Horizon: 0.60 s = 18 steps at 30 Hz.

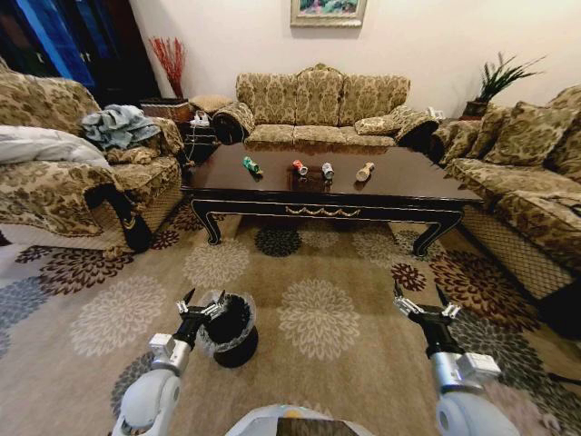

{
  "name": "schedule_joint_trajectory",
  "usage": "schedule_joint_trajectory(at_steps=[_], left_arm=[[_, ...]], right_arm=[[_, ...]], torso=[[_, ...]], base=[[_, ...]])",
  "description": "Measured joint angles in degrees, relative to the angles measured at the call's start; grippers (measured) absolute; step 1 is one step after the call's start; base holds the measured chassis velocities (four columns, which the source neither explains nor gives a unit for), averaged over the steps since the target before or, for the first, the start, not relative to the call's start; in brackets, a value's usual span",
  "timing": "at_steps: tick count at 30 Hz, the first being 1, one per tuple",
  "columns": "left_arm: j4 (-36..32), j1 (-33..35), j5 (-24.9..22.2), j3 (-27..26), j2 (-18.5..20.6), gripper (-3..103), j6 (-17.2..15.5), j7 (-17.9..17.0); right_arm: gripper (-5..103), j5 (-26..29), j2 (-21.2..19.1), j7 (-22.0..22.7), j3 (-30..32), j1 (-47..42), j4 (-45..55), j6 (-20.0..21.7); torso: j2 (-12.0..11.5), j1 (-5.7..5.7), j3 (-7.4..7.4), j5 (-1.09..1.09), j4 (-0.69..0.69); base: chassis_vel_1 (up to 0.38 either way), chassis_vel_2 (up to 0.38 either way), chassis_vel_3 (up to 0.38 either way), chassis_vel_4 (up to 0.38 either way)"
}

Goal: Move to the front of the table and place the trash on the table into the trash bin.

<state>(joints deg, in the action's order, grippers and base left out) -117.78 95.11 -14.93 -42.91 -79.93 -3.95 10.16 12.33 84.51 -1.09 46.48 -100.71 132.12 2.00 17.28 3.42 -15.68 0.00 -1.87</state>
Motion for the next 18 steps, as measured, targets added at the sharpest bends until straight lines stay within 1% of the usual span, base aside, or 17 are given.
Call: schedule_joint_trajectory(at_steps=[3, 10, 13, 16, 17, 18], left_arm=[[0.0, 0.4, 0.0, -0.1, 0.1, 100, 0.2, 0.1], [0.0, 1.0, -0.2, -0.4, 0.4, 100, 1.1, 0.1], [0.9, 0.6, -0.4, -0.5, 0.6, 100, 1.5, 0.1], [1.4, 0.3, -0.4, -0.5, 0.5, 100, 1.6, 0.2], [1.7, -0.1, -0.4, -0.5, 0.5, 100, 1.5, 0.2], [1.7, -0.1, -0.4, -0.5, 0.5, 100, 1.5, 0.2]], right_arm=[[100, -0.4, 0.1, -0.1, 0.0, -0.3, 0.0, -0.6], [100, -1.6, 0.6, -0.1, -1.0, -0.3, 0.6, -0.6], [100, -2.5, 0.9, -0.2, -1.4, -0.1, -0.4, -0.7], [100, -2.9, 1.0, -0.2, -1.5, -0.1, -1.2, -1.1], [100, -3.2, 1.1, -0.3, -1.5, -0.2, -1.7, -1.3], [100, -3.2, 1.1, -0.3, -1.5, -0.2, -1.7, -1.3]], torso=[[-0.8, -0.26, 0.48, 0.0, 0.0], [-2.3, -0.77, 1.47, 0.01, 0.0], [-3.2, -1.05, 2.11, 0.0, 0.0], [-3.6, -1.17, 2.43, 0.0, 0.0], [-4.1, -1.28, 2.81, 0.0, 0.0], [-4.1, -1.28, 2.81, 0.0, 0.0]], base=[[0.016, 0.012, -0.018, -0.005], [0.0, 0.0, 0.0, 0.0], [0.0, 0.0, 0.0, 0.0], [0.0, 0.0, 0.0, 0.0], [0.0, 0.0, 0.0, 0.0], [0.0, 0.0, 0.0, 0.0]])
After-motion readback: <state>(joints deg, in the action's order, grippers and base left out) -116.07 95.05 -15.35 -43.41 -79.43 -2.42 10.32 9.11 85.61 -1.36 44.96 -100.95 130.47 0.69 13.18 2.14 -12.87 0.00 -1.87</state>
